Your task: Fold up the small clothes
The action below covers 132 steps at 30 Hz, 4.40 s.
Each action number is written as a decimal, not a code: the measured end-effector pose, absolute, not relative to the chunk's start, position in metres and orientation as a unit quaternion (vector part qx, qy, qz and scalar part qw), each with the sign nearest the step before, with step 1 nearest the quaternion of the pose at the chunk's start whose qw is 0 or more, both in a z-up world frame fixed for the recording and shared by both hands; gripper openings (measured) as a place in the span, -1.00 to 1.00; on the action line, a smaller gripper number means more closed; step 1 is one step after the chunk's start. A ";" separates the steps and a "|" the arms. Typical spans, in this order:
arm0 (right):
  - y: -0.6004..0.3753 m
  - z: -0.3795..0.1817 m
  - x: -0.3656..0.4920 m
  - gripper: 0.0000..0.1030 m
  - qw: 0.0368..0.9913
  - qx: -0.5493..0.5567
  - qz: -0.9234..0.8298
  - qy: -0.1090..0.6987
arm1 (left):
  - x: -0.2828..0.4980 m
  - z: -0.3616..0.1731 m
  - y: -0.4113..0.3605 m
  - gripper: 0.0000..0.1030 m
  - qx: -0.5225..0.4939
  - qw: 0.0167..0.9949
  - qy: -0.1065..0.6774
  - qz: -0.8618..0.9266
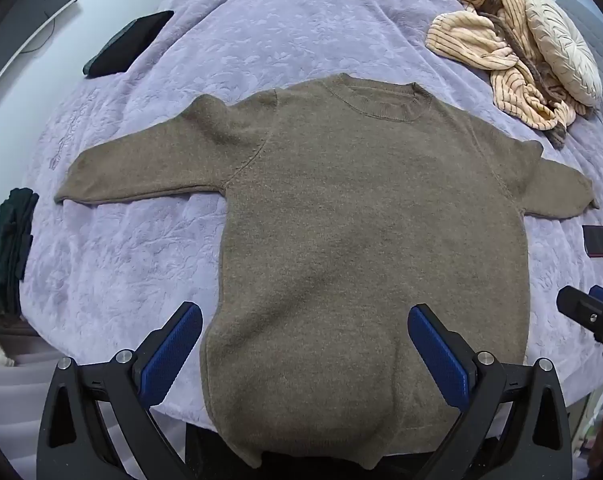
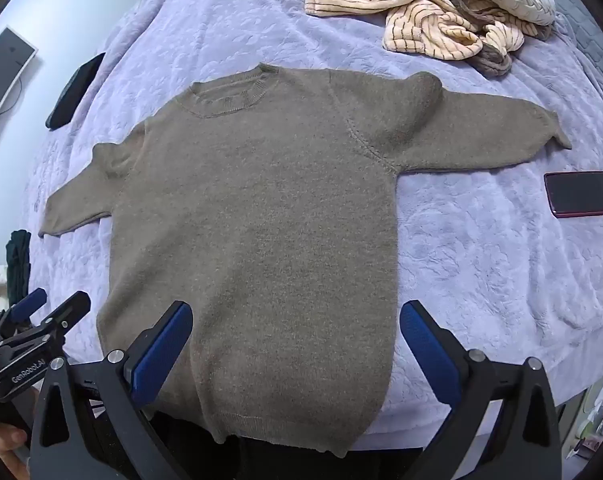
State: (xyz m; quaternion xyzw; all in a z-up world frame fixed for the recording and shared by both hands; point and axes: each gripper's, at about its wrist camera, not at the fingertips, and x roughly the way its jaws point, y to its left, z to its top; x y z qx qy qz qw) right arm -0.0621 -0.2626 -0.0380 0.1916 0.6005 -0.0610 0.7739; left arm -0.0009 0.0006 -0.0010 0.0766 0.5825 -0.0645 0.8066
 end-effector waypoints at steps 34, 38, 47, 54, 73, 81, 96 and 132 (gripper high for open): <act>-0.247 -0.042 -0.071 1.00 0.759 0.166 -0.072 0.625 | -0.009 0.008 -0.018 1.00 0.080 0.786 0.608 -0.080; -0.247 -0.043 -0.072 1.00 0.757 0.166 -0.071 0.627 | -0.010 0.006 -0.019 1.00 0.081 0.784 0.610 -0.081; -0.247 -0.046 -0.073 1.00 0.754 0.167 -0.069 0.632 | -0.013 0.003 -0.021 1.00 0.085 0.781 0.613 -0.084; -0.244 -0.047 -0.074 1.00 0.752 0.163 -0.067 0.635 | -0.014 0.002 -0.021 1.00 0.083 0.780 0.615 -0.083; -0.240 -0.046 -0.076 1.00 0.752 0.161 -0.066 0.636 | -0.017 0.003 -0.016 1.00 0.076 0.780 0.616 -0.080; -0.242 -0.047 -0.078 1.00 0.751 0.166 -0.065 0.636 | -0.017 0.003 -0.015 1.00 0.077 0.779 0.618 -0.078; -0.244 -0.048 -0.073 1.00 0.750 0.171 -0.061 0.636 | -0.014 0.005 -0.014 1.00 0.076 0.780 0.618 -0.072; -0.210 -0.059 -0.034 1.00 0.743 0.178 -0.071 0.641 | 0.024 -0.025 0.029 1.00 0.036 0.752 0.645 -0.134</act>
